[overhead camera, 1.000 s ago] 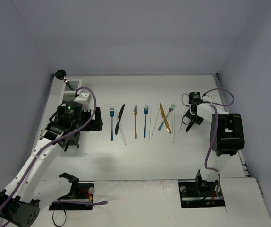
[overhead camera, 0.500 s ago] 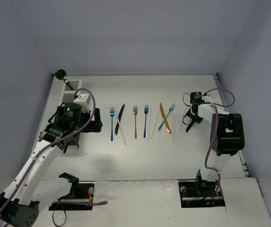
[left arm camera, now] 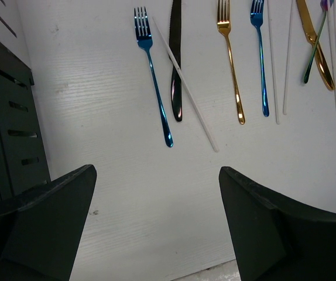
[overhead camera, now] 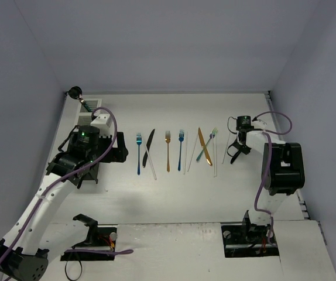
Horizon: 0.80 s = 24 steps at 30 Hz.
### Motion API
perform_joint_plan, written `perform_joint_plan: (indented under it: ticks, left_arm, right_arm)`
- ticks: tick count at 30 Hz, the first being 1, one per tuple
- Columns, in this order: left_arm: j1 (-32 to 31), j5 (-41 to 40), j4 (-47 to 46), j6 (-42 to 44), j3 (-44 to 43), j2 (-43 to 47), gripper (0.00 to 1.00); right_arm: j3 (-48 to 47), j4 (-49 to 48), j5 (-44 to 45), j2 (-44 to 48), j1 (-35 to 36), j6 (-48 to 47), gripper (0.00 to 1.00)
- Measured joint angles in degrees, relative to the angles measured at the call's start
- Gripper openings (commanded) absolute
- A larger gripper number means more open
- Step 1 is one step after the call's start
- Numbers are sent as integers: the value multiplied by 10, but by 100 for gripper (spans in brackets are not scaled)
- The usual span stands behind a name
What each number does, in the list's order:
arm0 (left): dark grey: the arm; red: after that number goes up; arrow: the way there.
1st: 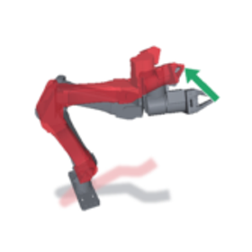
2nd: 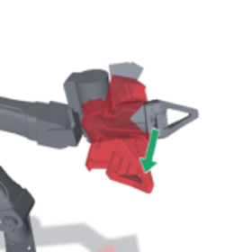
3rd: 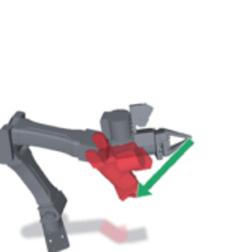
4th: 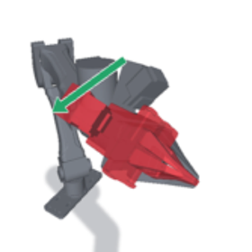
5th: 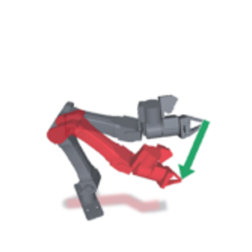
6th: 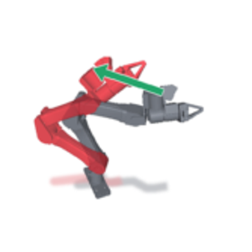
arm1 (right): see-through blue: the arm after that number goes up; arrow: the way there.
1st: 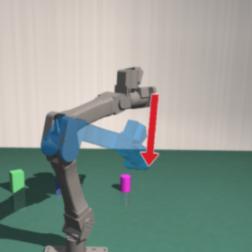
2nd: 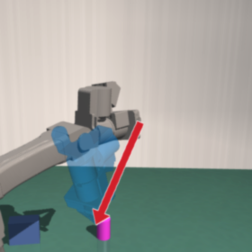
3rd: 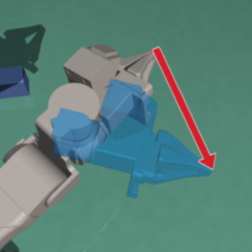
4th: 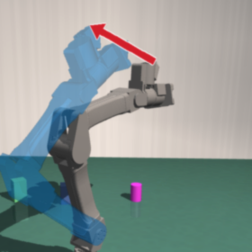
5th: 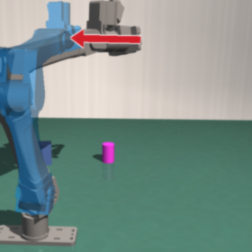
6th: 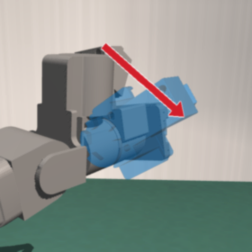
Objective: Sort the eating utensils into containers
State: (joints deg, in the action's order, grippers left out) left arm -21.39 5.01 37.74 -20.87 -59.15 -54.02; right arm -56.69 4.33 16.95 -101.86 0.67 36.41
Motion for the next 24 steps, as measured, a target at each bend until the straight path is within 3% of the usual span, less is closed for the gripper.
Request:
perform_joint_plan:
  ticks: [2,3,14,24]
  left_arm:
    - [0,1,0,0,-5,0,84]
    - [0,1,0,-1,-6,0,84]
    - [0,37,3,-10,-20,-11,84]
    - [-29,111,-9,-27,-85,-52,84]
  right_arm:
    - [0,0,-2,0,0,1,3]
    - [0,1,-2,0,0,1,0]
    - [10,41,-25,29,11,-39,0]
    - [19,48,-50,209,144,-186,0]
